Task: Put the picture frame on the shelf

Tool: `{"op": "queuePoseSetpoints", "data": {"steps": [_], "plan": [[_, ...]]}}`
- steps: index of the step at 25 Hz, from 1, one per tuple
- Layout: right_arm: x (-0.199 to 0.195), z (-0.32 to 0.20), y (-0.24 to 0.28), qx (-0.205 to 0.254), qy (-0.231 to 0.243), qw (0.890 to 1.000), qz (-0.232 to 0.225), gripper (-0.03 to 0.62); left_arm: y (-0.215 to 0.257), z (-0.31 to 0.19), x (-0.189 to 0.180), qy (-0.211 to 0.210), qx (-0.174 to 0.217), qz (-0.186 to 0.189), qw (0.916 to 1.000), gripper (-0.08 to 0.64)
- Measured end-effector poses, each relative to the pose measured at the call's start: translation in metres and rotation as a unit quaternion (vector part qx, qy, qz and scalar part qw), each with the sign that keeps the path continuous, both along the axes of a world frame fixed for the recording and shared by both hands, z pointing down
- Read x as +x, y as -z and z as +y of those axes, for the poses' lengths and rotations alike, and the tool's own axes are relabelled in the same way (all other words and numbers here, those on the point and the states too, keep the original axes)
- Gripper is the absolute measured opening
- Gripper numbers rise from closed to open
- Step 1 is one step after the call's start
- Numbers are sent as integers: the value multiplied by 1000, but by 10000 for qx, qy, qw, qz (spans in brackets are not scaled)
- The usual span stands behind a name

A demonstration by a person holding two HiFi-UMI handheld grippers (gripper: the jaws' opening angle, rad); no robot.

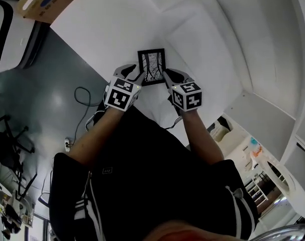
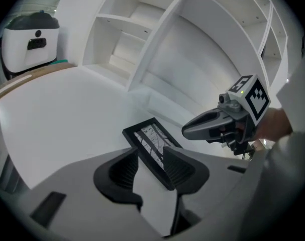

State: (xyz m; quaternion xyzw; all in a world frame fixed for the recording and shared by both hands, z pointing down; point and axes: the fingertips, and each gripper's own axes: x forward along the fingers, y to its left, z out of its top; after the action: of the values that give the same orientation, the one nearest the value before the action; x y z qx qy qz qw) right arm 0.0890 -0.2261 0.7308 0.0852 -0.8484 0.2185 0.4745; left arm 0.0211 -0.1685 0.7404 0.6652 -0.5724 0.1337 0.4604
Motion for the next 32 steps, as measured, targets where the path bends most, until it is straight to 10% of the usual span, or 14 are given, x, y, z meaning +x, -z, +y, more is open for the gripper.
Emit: {"op": "queuePoseSetpoints", "data": {"steps": [19,32], "plan": [[1,-12,-50,-349,-128,9976,591,103,-38,-13,13,-291,-515,-110,9982,163],[8,-8,-37,-503,-887,9947,147,91,-32,-7,12,-786,-784,-341,9932,132]]}}
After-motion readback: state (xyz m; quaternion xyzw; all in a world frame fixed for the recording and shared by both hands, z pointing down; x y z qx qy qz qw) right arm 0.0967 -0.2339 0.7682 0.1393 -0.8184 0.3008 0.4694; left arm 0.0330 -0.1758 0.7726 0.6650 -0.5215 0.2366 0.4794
